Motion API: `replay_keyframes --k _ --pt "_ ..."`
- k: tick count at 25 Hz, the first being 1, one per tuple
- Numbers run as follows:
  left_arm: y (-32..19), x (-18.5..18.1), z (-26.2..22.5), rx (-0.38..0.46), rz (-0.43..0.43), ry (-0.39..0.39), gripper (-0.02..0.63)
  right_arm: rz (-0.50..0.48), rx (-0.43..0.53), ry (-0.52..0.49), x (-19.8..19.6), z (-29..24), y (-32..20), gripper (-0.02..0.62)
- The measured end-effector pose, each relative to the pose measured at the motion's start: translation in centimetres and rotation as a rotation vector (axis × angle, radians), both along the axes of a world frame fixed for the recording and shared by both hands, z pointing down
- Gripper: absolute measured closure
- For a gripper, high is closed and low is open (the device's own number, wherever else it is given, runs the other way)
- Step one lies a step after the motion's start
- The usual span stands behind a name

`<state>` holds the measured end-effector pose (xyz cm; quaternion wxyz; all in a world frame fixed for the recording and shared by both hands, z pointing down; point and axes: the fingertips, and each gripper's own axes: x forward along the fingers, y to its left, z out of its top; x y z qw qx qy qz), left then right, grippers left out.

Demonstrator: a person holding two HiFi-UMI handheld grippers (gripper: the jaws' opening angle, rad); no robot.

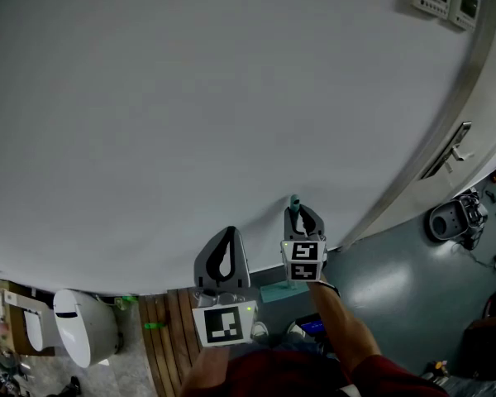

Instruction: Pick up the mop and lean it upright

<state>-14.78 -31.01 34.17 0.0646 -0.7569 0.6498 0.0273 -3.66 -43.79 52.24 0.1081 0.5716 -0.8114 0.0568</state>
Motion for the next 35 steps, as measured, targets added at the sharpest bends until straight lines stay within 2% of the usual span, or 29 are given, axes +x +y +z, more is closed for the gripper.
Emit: replay_keyframes --k 12,13,14,21,29,35 --pt "-0.4 0.2 -0.3 0.004 0.002 -0.016 0.592 0.004 -0.004 -0.002 0.0 0.2 -0.8 0.485" --pt "-0.3 0.2 -0.3 0.004 0.002 -0.015 0.592 0.003 -0.008 -0.005 -0.1 0.3 -0.8 0.477" --pt "-0.2 0.1 -0.3 0.004 0.001 -0.014 0.592 0.0 -0.012 -0.01 -0.2 0.3 -0.7 0.433" --pt "-0.2 0.2 -0.1 0.002 0.002 -0.004 0.592 -0.02 0.001 -0.019 -0.4 -0.5 -0.5 0.387" --pt "-0.3 0.6 0.0 -0.004 0.007 0.009 0.592 -0.033 0.008 -0.042 0.0 -1.4 0.5 0.385" --pt "-0.3 0.7 0.1 -0.002 0.009 0.014 0.592 -0.064 0.057 -0.04 -0.1 -3.4 2.2 0.385"
